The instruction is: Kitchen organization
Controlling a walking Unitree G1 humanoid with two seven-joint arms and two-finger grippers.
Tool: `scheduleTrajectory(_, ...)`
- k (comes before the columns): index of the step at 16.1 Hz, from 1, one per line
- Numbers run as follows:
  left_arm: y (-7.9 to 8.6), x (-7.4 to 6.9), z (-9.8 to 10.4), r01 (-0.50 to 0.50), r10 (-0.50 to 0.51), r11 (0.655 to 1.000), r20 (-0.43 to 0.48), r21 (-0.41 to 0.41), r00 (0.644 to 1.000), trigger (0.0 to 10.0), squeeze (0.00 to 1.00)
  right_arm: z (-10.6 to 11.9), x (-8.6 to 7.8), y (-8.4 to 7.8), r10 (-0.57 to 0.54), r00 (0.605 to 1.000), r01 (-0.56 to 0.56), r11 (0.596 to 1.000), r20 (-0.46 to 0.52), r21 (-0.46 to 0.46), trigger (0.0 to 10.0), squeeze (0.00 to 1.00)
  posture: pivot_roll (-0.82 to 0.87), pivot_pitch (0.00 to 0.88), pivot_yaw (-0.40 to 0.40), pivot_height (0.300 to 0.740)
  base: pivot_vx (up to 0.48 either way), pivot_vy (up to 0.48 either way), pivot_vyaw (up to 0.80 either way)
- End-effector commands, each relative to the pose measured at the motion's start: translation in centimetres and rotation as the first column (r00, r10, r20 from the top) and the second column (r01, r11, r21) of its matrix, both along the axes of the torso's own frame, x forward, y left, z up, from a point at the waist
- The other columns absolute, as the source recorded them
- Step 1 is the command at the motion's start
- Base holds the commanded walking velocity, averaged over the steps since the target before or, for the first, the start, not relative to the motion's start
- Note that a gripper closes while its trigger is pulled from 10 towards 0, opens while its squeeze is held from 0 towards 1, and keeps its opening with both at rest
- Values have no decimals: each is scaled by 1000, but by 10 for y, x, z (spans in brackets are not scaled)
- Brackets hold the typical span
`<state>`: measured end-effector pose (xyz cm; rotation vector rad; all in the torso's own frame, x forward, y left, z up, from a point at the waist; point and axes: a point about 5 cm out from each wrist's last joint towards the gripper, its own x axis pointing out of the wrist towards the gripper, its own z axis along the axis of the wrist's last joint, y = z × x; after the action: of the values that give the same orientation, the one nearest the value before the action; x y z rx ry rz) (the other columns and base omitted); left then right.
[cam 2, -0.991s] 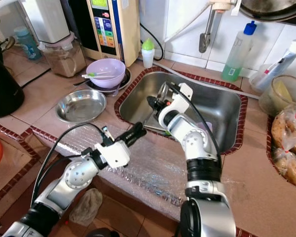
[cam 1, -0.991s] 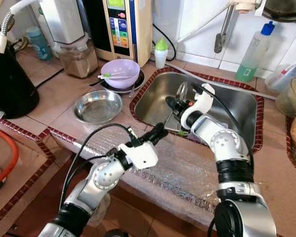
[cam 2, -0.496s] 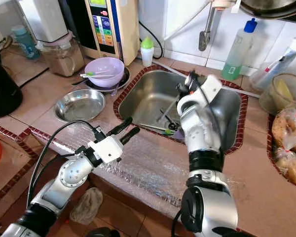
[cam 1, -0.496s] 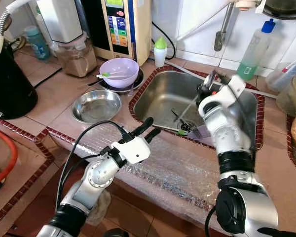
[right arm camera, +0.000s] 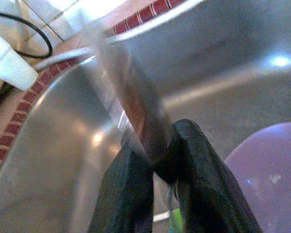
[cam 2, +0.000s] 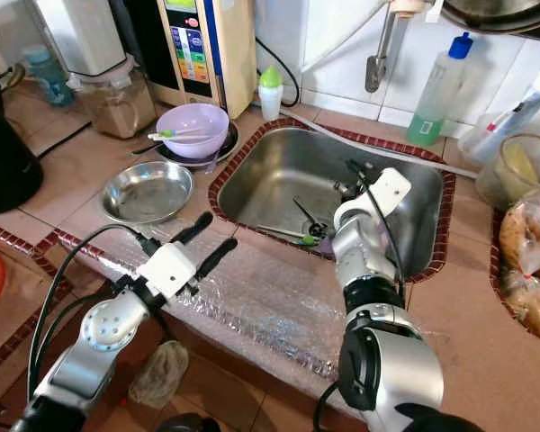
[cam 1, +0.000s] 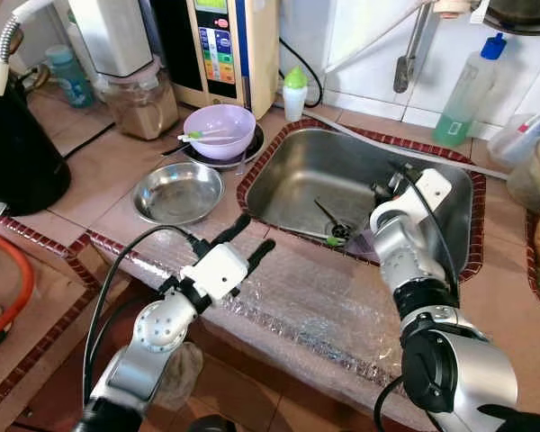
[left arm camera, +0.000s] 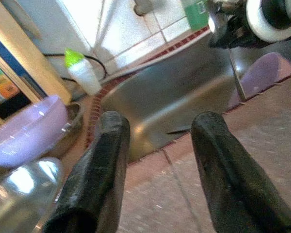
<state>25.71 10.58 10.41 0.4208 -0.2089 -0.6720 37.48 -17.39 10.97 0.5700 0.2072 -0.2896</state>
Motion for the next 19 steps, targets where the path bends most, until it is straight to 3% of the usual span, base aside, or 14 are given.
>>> scheduleTrajectory(1,-2,-4,3,41,-42,999,-30,-20,999,10000,1000,-6,-2,2,5,1000,-5,1000,-8,-6,10000,1000,36,24,44,740,0,0,0)
scheduleTrajectory(6,-2,-2,5,50,-53,998,-72,-32,996,10000,1000,-15,-5,5,49,999,-49,999,-17,0,10000,1000,26,17,51,740,0,0,0)
scheduleTrajectory(8,1,5,11,18,-21,999,-65,-47,998,10000,1000,-17,-7,12,152,988,-151,987,9,-52,10000,1000,25,15,50,740,0,0,0)
scheduleTrajectory(10,9,14,18,-50,48,998,-45,-45,998,10000,1000,-25,-15,8,182,983,-180,979,11,-97,10000,1000,24,10,48,740,0,0,0)
scheduleTrajectory(12,22,24,25,-168,165,982,-35,-82,986,10000,1000,-26,-18,4,181,983,-177,981,41,-81,10000,1000,23,11,48,740,0,0,0)
scheduleTrajectory(14,36,32,32,-269,266,954,-41,-132,963,10000,1000,-18,-20,10,244,963,-233,967,114,-103,10000,1000,22,11,50,740,0,0,0)
scheduleTrajectory(15,44,36,36,-329,328,932,-33,-154,944,10000,1000,-13,-21,17,287,943,-279,958,171,-71,10000,1000,23,11,50,740,0,0,0)
scheduleTrajectory(19,76,46,46,-530,533,806,-65,-262,844,10000,1000,11,-37,39,464,833,-440,886,303,-145,10000,1000,19,13,47,740,0,0,0)
